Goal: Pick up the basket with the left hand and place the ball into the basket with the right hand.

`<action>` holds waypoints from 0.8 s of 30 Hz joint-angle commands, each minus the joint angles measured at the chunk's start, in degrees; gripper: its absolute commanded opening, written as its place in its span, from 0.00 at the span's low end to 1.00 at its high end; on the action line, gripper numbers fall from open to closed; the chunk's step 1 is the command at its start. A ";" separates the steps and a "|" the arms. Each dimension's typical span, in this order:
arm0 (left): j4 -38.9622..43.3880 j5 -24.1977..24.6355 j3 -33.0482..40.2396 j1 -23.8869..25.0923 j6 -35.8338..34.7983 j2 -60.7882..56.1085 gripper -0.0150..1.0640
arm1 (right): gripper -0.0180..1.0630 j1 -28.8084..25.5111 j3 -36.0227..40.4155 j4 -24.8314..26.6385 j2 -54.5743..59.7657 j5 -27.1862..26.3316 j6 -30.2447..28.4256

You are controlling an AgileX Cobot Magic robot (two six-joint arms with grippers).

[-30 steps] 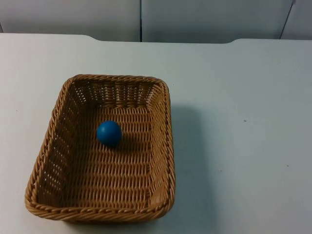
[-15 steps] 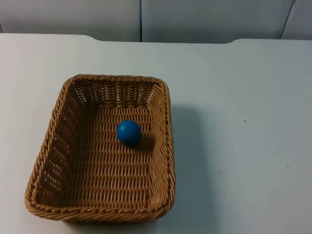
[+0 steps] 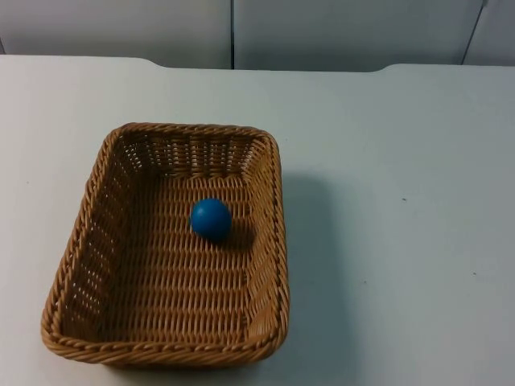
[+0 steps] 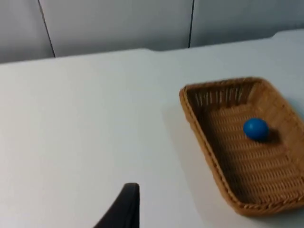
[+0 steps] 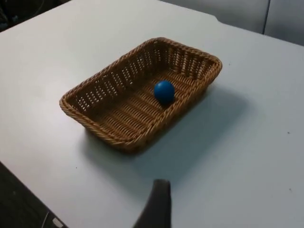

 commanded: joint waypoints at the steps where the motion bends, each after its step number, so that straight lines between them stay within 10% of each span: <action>1: 0.88 -0.24 4.89 0.12 -0.84 -0.22 0.94 | 0.73 -0.09 -0.39 0.00 -0.34 2.11 0.46; 24: 3.83 -6.58 9.16 0.27 -2.99 -0.22 0.94 | 0.73 -0.09 1.44 -5.73 -0.34 1.69 0.04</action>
